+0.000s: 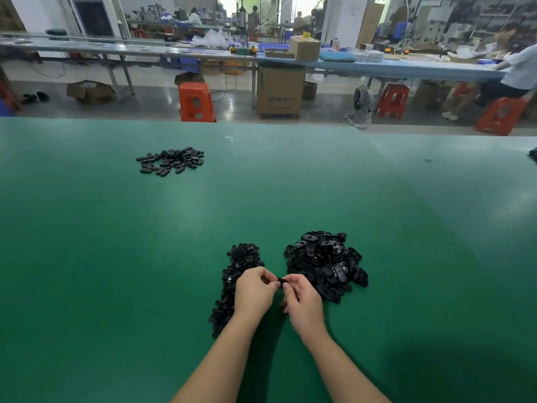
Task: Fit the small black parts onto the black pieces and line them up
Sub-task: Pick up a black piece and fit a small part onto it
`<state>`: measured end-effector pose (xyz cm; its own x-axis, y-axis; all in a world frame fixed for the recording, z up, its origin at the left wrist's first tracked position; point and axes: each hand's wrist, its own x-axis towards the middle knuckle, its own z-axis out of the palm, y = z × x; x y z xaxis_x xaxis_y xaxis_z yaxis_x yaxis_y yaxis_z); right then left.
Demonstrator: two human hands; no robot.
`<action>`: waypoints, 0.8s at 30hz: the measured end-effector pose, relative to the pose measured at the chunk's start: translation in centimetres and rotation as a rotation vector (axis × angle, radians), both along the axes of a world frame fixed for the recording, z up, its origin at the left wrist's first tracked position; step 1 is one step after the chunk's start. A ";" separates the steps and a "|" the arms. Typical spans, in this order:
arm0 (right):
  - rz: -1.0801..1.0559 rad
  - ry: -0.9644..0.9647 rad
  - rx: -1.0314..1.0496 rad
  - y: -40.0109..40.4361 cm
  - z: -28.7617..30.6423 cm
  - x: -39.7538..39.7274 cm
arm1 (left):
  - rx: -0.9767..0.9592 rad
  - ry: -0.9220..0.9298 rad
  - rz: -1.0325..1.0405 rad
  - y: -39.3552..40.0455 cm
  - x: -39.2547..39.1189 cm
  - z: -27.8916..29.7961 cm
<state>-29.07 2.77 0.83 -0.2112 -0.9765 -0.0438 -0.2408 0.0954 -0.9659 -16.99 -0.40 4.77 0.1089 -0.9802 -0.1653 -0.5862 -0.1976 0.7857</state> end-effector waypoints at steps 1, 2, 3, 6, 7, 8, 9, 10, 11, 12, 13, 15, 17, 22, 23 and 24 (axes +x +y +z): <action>0.001 0.000 0.003 0.0 0.0 0.0 | 0.010 0.002 0.007 -0.1 0.0 0.0; 0.004 -0.001 0.004 0.0 0.1 0.0 | 0.014 -0.001 0.016 -0.1 0.0 0.1; 0.006 -0.003 0.003 0.0 0.1 0.0 | 0.011 -0.008 0.024 -0.1 0.0 0.2; 0.011 -0.017 0.004 -0.1 0.2 -0.2 | -0.010 -0.049 -0.020 -0.3 0.1 0.4; 0.014 -0.016 0.007 -0.1 0.3 -0.2 | -0.008 -0.055 -0.054 -0.4 0.2 0.6; 0.017 -0.013 0.010 -0.1 0.3 -0.3 | -0.001 -0.049 -0.082 -0.5 0.3 0.6; 0.021 -0.009 0.010 -0.1 0.4 -0.3 | 0.010 -0.031 -0.099 -0.6 0.4 0.7; 0.023 -0.007 0.009 -0.1 0.4 -0.4 | 0.023 -0.009 -0.107 -0.6 0.5 0.7; 0.025 -0.003 0.005 -0.1 0.4 -0.3 | 0.033 0.013 -0.110 -0.5 0.5 0.7; 0.029 0.005 0.001 -0.1 0.4 -0.3 | 0.039 0.034 -0.109 -0.5 0.6 0.6; 0.036 0.015 -0.002 -0.1 0.3 -0.3 | 0.043 0.054 -0.108 -0.4 0.7 0.5; 0.045 0.029 -0.009 -0.1 0.3 -0.2 | 0.054 0.083 -0.106 -0.2 0.7 0.4; 0.042 0.041 -0.011 -0.1 0.2 -0.3 | 0.066 0.099 -0.102 -0.1 0.6 0.4; 0.032 0.085 -0.011 -0.3 -0.3 -0.2 | 0.076 0.054 -0.098 0.2 0.4 0.6; 0.032 0.090 -0.010 -0.3 -0.3 -0.2 | 0.069 0.033 -0.099 0.2 0.4 0.6; 0.032 0.095 -0.009 -0.3 -0.3 -0.2 | 0.060 0.014 -0.099 0.3 0.3 0.7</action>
<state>-29.25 2.48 0.51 -0.1826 -0.9830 -0.0164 -0.3337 0.0777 -0.9395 -16.64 -0.13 5.42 0.0090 -0.9744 -0.2248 -0.5940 -0.1861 0.7827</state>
